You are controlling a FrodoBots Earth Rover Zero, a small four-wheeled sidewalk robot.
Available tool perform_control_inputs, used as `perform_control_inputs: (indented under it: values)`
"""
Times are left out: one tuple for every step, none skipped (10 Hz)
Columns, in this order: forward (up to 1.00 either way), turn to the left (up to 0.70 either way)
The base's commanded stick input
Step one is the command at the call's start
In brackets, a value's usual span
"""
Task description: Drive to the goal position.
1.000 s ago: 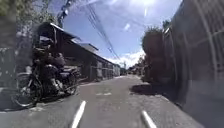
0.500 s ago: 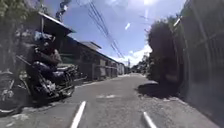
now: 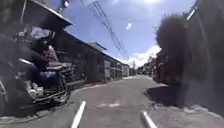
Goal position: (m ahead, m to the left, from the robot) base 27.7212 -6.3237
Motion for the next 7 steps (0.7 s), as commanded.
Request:
perform_control_inputs:
  values:
    - [1.00,-0.34]
    - [1.00,-0.01]
    - [1.00,0.21]
    - [1.00,0.11]
    - [1.00,0.10]
    - [1.00,0.16]
    - [1.00,-0.38]
